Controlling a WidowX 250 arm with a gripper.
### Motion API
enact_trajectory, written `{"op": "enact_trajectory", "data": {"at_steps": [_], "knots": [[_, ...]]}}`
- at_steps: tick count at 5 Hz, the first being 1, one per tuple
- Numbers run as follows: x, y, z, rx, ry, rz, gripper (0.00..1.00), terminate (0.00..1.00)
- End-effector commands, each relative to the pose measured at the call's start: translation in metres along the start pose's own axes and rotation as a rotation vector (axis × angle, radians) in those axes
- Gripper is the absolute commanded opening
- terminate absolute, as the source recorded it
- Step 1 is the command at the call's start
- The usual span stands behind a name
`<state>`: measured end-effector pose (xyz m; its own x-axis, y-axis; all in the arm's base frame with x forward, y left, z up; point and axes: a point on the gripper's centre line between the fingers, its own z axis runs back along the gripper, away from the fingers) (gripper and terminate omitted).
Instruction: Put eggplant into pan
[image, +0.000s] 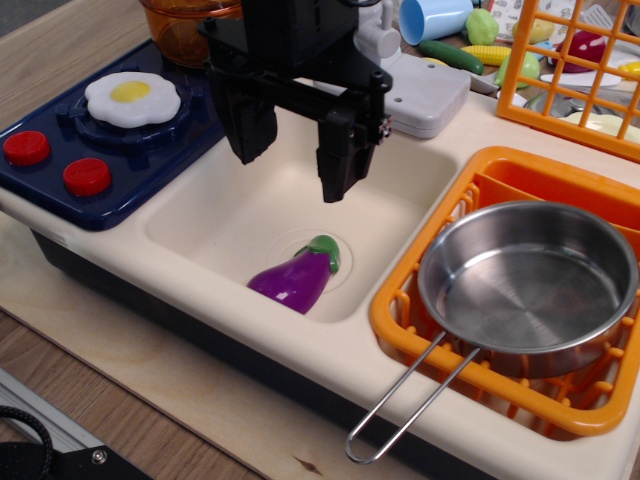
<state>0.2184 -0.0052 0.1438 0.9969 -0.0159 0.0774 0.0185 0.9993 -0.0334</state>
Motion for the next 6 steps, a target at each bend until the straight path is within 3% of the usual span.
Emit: {"op": "enact_trajectory", "data": {"at_steps": [1,4,6], "knots": [[0.0,0.0,0.0,0.0,0.0,0.0,1.0,0.0],[-0.008,0.008,-0.056,-0.029,-0.054,-0.028,1.0,0.0],[-0.015,0.011,-0.092,-0.081,-0.096,-0.022,1.0,0.0]]}}
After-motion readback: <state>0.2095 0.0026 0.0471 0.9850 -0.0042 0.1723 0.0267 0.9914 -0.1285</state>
